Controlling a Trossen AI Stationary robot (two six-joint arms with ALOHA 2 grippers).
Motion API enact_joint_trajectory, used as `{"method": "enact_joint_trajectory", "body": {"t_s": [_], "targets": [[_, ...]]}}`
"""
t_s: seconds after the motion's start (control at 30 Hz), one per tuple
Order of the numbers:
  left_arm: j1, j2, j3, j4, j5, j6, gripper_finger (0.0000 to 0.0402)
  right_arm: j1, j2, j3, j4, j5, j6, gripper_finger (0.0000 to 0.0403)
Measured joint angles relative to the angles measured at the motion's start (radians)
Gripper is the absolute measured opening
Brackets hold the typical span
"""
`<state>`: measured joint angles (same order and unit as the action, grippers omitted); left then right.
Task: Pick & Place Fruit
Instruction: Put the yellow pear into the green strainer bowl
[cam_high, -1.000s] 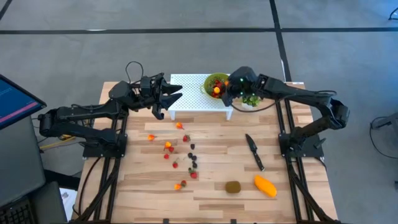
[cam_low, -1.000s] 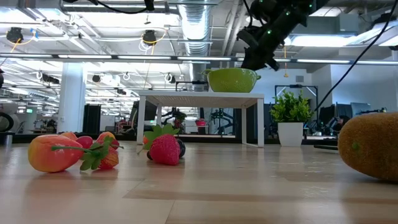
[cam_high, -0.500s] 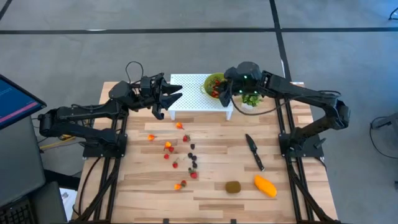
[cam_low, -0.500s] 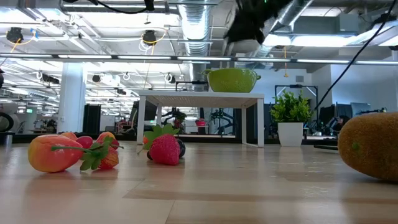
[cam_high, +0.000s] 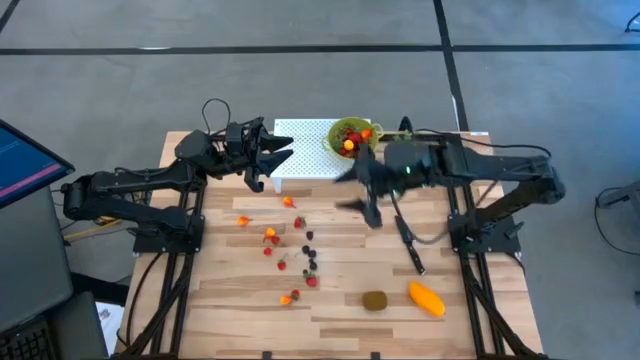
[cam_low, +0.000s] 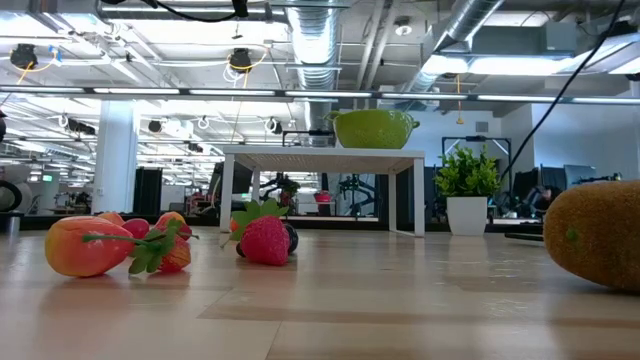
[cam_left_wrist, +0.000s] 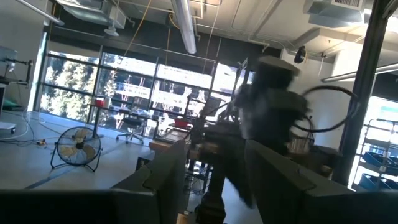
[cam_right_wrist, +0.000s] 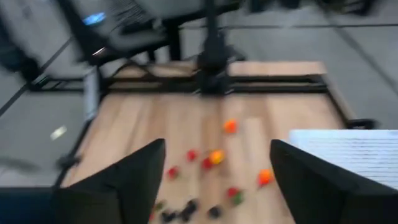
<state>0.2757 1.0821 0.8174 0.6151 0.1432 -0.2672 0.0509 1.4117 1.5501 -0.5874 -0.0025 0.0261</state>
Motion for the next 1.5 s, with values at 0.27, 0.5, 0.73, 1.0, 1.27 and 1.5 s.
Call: {"method": "enact_joint_trajectory", "body": {"t_s": [0.27, 0.5, 0.73, 1.0, 1.27, 1.5], "targets": [[0.000, 0.000, 0.000, 0.000, 0.000, 0.000, 0.0159, 0.243, 0.000, 0.000, -0.097, 0.026, 0.146, 0.0341], [0.000, 0.000, 0.000, 0.000, 0.000, 0.000, 0.0159, 0.326, 0.069, -0.001, -0.094, 0.254, 0.176, 0.0339], [0.000, 0.000, 0.000, 0.000, 0.000, 0.000, 0.0159, 0.317, 0.234, -0.001, -0.093, 0.272, 0.196, 0.0323], [0.000, 0.000, 0.000, 0.000, 0.000, 0.000, 0.0159, 0.281, 0.252, -0.002, -0.307, 0.272, 0.225, 0.0283], [0.000, 0.000, 0.000, 0.000, 0.000, 0.000, 0.0159, 0.165, 0.004, -0.216, -0.327, 0.240, 0.153, 0.0139], [0.000, 0.000, 0.000, 0.000, 0.000, 0.000, 0.0159, 0.024, -0.387, -0.603, -0.063, 0.106, 0.146, 0.0008]]}}
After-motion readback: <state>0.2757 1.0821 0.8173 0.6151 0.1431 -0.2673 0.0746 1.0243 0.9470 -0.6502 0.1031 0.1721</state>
